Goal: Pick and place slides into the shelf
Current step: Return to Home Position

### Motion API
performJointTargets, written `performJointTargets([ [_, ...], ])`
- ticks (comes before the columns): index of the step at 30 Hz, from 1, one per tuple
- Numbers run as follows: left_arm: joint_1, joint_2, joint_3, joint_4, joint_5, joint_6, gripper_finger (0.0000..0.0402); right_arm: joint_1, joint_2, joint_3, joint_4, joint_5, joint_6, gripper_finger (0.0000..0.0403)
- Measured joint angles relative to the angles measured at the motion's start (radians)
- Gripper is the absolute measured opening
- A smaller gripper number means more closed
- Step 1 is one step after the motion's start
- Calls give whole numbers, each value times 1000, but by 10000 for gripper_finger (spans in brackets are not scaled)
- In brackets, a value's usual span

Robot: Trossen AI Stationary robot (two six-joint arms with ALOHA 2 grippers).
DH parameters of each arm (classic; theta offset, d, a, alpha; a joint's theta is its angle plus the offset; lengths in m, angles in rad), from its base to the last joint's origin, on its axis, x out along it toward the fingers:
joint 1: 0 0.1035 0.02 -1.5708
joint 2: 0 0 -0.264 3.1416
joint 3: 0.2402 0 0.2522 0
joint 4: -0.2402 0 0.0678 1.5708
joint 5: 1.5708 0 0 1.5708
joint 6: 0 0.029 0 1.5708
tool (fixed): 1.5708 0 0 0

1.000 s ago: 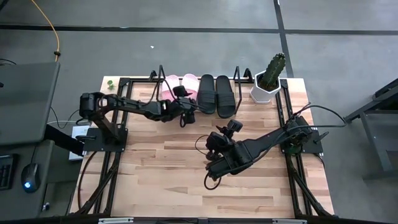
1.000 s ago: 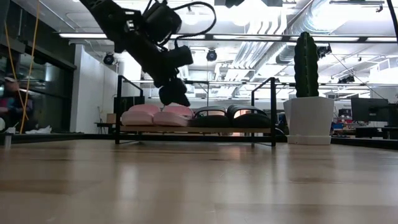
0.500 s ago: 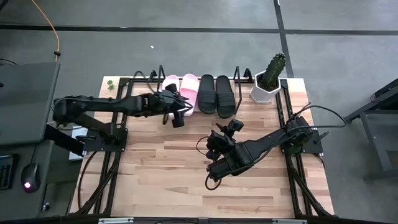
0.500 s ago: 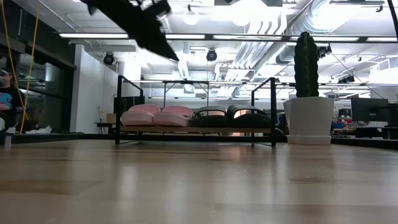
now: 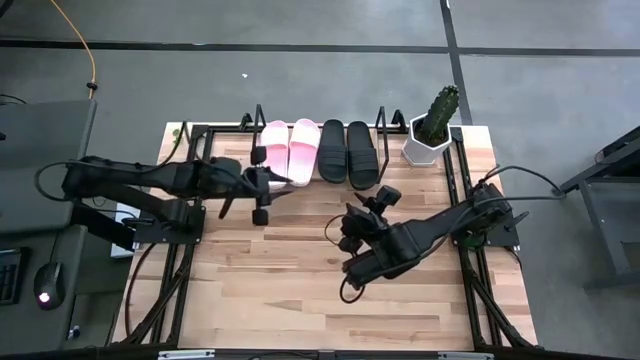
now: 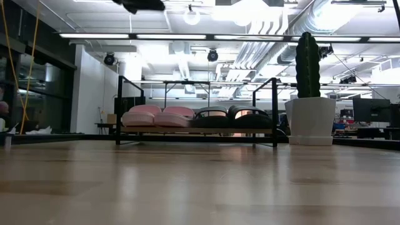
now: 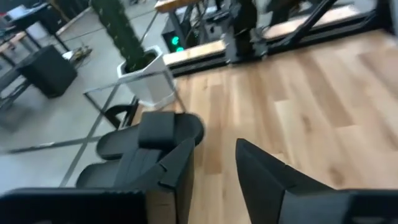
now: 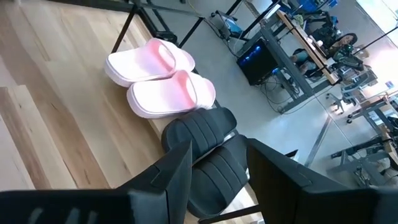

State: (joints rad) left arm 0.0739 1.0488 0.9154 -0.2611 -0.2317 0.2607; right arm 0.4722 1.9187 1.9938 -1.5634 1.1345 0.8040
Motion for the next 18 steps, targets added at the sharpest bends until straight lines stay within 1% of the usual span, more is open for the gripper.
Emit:
performJointTargets([
  [7,-107,-59,0,-17,0,-34,74,35,-78,0,-8,20,-10,146],
  [14,-229,-108,0,-13,0,-33,40,97,-144,0,-7,19,-53,146],
  [18,-272,-134,0,-16,0,-33,23,136,-183,0,-8,18,-73,146],
])
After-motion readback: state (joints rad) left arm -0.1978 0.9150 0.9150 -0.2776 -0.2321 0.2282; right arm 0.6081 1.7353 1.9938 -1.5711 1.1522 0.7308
